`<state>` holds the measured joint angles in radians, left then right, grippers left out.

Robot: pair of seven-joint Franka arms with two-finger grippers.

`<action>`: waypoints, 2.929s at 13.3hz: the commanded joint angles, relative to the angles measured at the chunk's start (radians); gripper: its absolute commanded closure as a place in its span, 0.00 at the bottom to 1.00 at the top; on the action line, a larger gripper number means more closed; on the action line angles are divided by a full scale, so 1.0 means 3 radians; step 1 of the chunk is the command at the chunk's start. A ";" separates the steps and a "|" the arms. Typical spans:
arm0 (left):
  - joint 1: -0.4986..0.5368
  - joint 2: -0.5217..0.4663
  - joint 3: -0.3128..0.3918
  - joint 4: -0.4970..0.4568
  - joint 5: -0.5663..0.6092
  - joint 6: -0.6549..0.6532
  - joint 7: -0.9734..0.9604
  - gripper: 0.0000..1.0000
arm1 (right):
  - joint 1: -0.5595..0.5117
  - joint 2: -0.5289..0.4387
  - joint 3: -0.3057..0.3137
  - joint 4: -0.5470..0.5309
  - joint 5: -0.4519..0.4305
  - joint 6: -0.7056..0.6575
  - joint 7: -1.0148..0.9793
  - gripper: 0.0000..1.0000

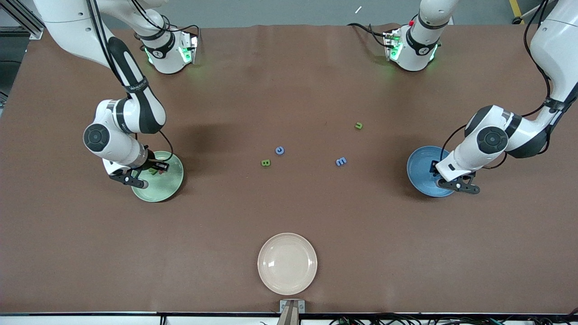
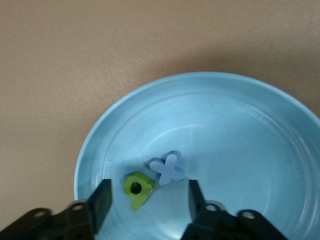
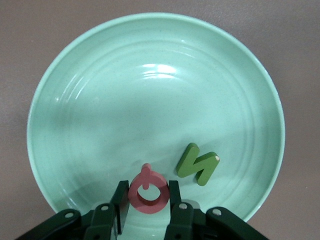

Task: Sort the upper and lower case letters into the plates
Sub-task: 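Reach the blue m with the left gripper while the right gripper reaches the B, then grasp the m with the left gripper while the right gripper places the B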

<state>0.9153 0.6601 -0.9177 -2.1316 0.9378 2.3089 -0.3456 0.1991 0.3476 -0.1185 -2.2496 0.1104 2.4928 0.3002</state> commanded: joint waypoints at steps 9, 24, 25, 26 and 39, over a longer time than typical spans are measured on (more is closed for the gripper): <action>-0.0457 -0.0043 -0.0812 0.0227 -0.0508 -0.0717 -0.0994 0.00 | 0.0037 -0.0105 0.0078 -0.0028 0.0056 -0.0178 0.0027 0.00; -0.2370 0.0162 0.0123 0.0627 -0.0723 0.0065 -0.4364 0.00 | 0.1897 0.0399 0.0068 0.0850 0.0087 -0.0174 0.4243 0.00; -0.2376 0.0167 0.0134 0.0606 -0.0723 0.0081 -0.4456 0.00 | 0.1939 0.0558 0.0068 0.0998 0.0082 -0.0169 0.4418 0.00; -0.2376 0.0177 0.0134 0.0566 -0.0718 0.0076 -0.4518 0.00 | 0.1985 0.0706 0.0068 0.1157 0.0082 -0.0169 0.4536 0.00; -0.2381 0.0402 0.0288 0.0468 -0.0462 0.0255 -0.4513 0.18 | 0.2006 0.1091 0.0058 0.1588 0.0010 -0.0210 0.4660 1.00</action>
<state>0.2053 0.7789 -0.8409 -1.9905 0.7811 2.3697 -1.6895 0.7971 0.6744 -0.0942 -1.7724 0.1297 2.4455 1.6975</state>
